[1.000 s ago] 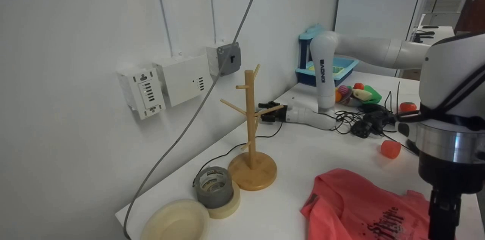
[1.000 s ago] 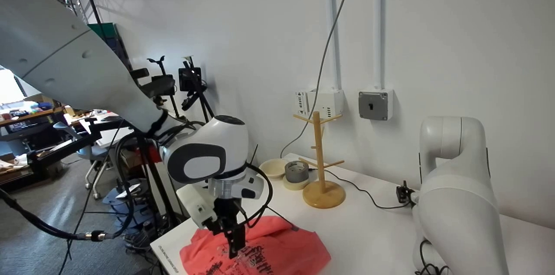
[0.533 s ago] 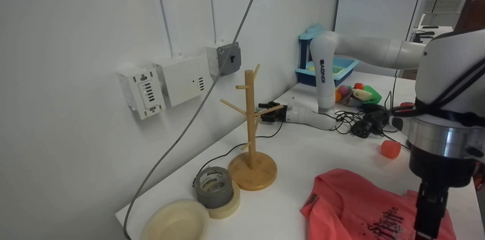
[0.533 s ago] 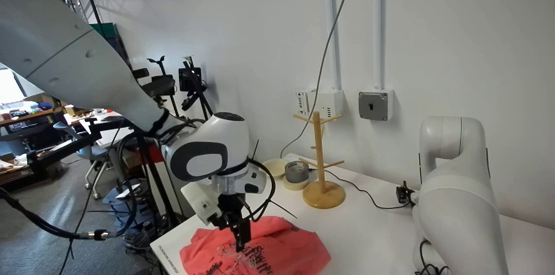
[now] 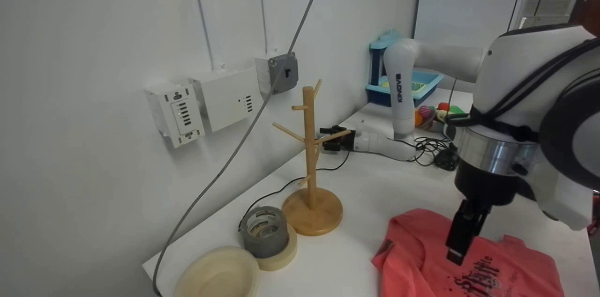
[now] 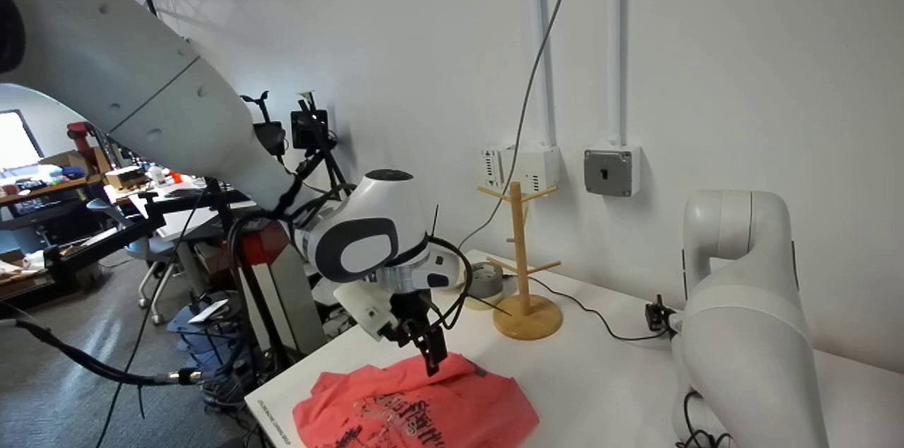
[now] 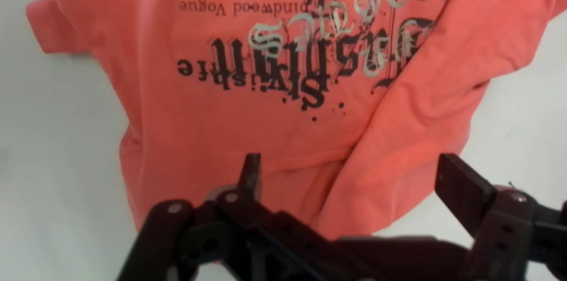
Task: Pick up the orange sweater and put it back down
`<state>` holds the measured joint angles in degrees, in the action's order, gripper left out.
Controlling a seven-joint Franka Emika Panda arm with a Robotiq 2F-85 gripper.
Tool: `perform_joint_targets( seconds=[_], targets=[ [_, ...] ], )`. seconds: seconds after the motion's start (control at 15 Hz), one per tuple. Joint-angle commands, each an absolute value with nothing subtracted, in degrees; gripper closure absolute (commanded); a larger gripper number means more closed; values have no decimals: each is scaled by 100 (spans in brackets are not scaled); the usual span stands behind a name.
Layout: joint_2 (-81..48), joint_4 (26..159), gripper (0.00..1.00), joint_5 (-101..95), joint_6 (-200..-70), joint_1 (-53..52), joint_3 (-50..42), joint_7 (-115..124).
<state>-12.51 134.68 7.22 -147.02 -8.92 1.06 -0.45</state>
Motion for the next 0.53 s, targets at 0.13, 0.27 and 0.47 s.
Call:
perform_joint_targets(
  seconds=[0.13, 0.27, 0.47],
  targets=[
    [-2115, 12652, 0, 687, -14859, -769, 300, 225],
    [-2359, 12430, 0, 686, -14879, -795, 345, 283],
    [-2691, 12135, 0, 606, -14910, -833, 373, 322]
  ],
)
